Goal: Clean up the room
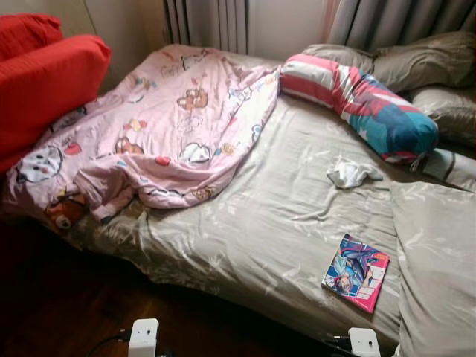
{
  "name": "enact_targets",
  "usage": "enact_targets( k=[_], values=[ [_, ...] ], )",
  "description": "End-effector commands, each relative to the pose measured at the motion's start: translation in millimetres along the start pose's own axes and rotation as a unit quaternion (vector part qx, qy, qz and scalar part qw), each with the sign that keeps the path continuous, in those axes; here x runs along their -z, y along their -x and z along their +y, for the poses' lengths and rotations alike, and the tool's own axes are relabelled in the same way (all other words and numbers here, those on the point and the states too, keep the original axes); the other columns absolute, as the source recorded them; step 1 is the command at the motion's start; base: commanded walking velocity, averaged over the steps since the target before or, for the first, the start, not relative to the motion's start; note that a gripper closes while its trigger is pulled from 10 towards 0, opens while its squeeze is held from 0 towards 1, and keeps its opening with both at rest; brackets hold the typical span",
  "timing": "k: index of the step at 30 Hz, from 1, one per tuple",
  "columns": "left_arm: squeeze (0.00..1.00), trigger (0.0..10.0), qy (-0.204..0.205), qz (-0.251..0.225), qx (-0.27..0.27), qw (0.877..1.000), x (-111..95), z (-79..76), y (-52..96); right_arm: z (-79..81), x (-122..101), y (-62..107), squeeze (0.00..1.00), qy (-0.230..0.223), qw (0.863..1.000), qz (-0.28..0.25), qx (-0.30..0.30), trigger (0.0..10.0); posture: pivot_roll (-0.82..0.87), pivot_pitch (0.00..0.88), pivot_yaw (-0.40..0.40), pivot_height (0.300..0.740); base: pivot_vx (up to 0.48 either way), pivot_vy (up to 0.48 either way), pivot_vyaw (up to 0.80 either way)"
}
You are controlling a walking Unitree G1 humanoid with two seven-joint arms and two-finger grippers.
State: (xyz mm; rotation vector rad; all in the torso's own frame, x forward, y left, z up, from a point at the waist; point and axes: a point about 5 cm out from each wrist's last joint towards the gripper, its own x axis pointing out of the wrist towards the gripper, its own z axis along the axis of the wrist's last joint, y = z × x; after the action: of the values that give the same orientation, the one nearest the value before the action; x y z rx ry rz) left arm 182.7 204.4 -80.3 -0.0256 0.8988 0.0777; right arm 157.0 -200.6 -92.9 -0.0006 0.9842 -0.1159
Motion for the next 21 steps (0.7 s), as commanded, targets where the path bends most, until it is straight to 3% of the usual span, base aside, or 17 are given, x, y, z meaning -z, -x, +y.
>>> enact_targets(
  k=[1, 21],
  values=[
    [0.0, 10.0, -0.008, 0.014, -0.001, 1.0, 6.7, 1.3, 1.3, -0.8, 7.8, 1.3, 0.0, -0.001, 1.0, 0.016, 0.001, 10.0, -0.1, 0.119, 0.029, 0.74, 0.0, 0.0, 0.0],
    [0.0, 10.0, -0.012, 0.013, 0.0, 1.0, 4.2, 2.6, 0.9, -2.2, 7.1, 1.0, 0.0, -0.004, 1.0, 0.019, 0.004, 10.0, -0.1, 0.137, 0.036, 0.74, 0.0, 0.48, 0.0]
  ],
)
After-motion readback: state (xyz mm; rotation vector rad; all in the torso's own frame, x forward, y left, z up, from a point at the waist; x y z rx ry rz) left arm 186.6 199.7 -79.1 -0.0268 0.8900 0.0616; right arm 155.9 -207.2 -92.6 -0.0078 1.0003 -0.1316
